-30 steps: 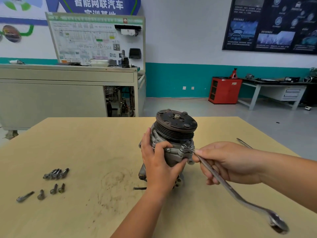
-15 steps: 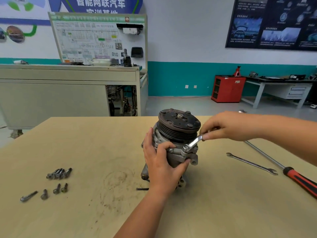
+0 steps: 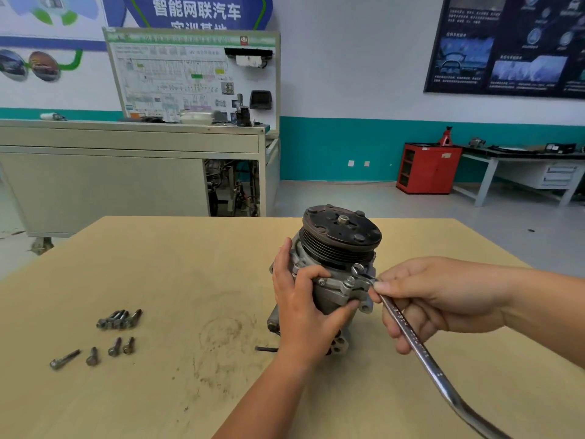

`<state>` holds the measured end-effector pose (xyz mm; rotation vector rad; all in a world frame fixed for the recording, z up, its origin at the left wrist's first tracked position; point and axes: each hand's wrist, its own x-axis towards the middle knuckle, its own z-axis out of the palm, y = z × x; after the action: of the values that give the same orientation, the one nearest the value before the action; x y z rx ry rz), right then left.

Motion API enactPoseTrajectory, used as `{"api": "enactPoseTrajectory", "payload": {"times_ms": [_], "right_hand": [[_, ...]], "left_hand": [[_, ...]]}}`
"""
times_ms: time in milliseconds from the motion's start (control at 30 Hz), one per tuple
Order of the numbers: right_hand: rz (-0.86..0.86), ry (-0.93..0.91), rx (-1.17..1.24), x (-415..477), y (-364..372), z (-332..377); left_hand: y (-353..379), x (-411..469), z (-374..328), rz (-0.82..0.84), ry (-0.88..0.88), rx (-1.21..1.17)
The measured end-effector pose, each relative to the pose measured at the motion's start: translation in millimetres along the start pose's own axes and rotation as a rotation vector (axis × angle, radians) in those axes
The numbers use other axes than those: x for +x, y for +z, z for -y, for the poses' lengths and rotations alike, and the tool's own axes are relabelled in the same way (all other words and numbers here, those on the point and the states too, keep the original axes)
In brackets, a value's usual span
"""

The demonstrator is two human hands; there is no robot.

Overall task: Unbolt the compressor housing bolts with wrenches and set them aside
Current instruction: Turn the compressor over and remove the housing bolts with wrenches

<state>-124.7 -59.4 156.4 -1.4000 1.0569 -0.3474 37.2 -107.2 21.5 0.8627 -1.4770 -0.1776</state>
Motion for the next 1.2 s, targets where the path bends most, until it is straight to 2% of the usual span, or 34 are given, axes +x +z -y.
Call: {"api": "enactPoseTrajectory", "payload": {"times_ms": [267,433,500,667,800,1100,1200], "right_hand": [[-0.068,-0.015,0.044,7,9,-1],[0.115,0.13,-0.108,9,28,-18],[0.153,0.102,-0.079,4,27,-20],[-0.132,-0.011,-0.035,-2,12,-8],[-0.205,0.007,0.017,1,12,-1],[-0.093,0.072,0.017,-1,10,1],[-0.029,0.133,-0.172,-2,-3,4]], "left_hand": [[1,-1,1,-0.016,0.006,0.0],[-1,0,-1,-0.014,0.012,-0.005],[-1,-1,-1,-0.003,-0.009,-0.023],[0,-1,0,-0.007,0.004,0.011],[1,-1,0,-0.005,0.004,-0.003],[0,0,0,-0.001,-0.002,0.0],[0,0,0,-0.002,0.003,0.002]]}}
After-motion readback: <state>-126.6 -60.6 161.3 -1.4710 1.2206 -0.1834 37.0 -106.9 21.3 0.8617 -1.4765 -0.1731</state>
